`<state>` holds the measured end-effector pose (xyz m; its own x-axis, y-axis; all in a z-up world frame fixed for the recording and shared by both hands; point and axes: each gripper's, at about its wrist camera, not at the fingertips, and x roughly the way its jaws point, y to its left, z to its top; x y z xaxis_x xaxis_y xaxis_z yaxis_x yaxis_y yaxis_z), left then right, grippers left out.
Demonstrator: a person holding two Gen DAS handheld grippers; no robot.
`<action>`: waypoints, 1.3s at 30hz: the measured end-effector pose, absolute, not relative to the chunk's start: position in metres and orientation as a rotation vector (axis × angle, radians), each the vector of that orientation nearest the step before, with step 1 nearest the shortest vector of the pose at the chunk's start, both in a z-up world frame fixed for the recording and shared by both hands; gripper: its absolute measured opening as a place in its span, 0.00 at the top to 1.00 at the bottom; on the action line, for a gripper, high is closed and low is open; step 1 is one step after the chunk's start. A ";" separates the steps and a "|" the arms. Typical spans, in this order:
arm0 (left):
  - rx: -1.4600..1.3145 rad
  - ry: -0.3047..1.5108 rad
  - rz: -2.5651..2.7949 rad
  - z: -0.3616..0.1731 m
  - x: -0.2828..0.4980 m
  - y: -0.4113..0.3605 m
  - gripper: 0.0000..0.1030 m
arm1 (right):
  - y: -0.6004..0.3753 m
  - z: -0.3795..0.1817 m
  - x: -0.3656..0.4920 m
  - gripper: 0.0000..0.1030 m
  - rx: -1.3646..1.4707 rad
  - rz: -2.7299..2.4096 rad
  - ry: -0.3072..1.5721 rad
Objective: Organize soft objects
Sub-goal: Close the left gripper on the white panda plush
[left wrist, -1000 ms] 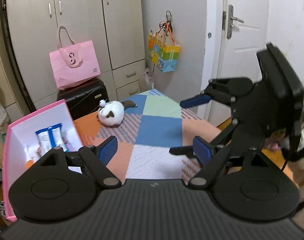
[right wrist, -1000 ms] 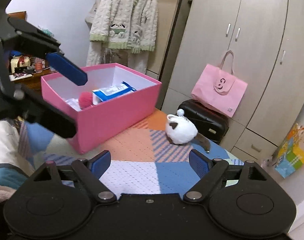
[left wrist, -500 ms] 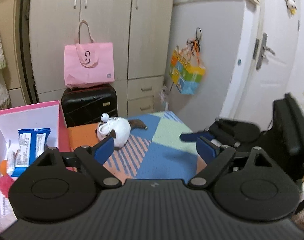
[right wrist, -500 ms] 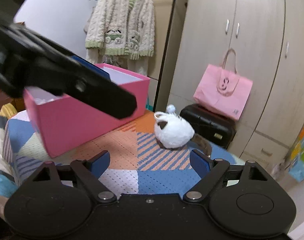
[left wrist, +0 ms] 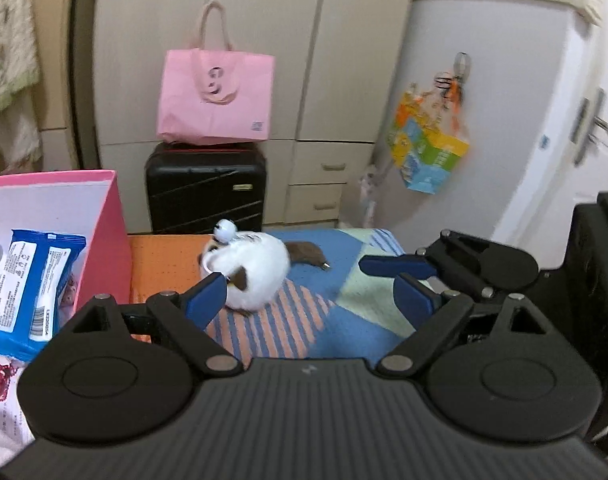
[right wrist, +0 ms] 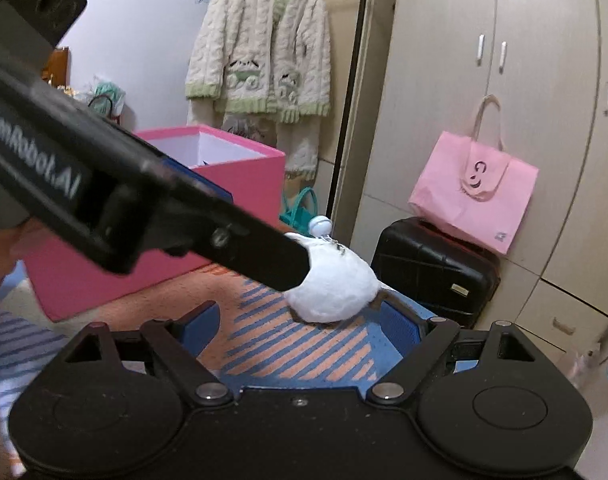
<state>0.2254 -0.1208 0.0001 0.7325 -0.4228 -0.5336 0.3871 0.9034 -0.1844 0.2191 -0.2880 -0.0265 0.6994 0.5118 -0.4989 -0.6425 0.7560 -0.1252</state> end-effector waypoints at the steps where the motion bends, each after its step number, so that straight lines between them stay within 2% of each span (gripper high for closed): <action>1: -0.057 0.595 -0.418 -0.001 0.230 -0.123 0.12 | -0.287 -0.029 0.226 0.13 -0.311 0.656 0.458; 7: -0.103 0.636 -0.336 -0.013 0.259 -0.131 0.18 | -0.279 -0.038 0.255 0.13 -0.333 0.713 0.430; 17: -0.249 0.711 -0.257 -0.043 0.291 -0.127 0.21 | -0.274 -0.055 0.294 0.12 -0.295 0.838 0.435; 24: -0.303 0.756 -0.243 -0.059 0.302 -0.117 0.34 | -0.275 -0.062 0.306 0.09 -0.274 0.861 0.450; 26: -0.297 0.752 -0.221 -0.062 0.302 -0.116 0.41 | -0.274 -0.067 0.311 0.08 -0.283 0.849 0.476; 29: -0.303 0.756 -0.222 -0.064 0.303 -0.114 0.43 | -0.272 -0.073 0.316 0.08 -0.287 0.835 0.526; 32: -0.272 0.747 -0.216 -0.064 0.303 -0.116 0.44 | -0.271 -0.072 0.317 0.11 -0.264 0.824 0.541; 34: -0.279 0.746 -0.228 -0.064 0.302 -0.115 0.45 | -0.273 -0.069 0.319 0.18 -0.218 0.820 0.564; 39: -0.281 0.743 -0.260 -0.064 0.300 -0.114 0.47 | -0.273 -0.072 0.315 0.21 -0.174 0.778 0.572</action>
<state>0.3005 -0.1142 -0.0641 0.7078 -0.3292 -0.6250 0.1321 0.9309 -0.3407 0.3145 -0.2733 -0.0720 0.5701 0.6131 -0.5469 -0.7049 0.7069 0.0577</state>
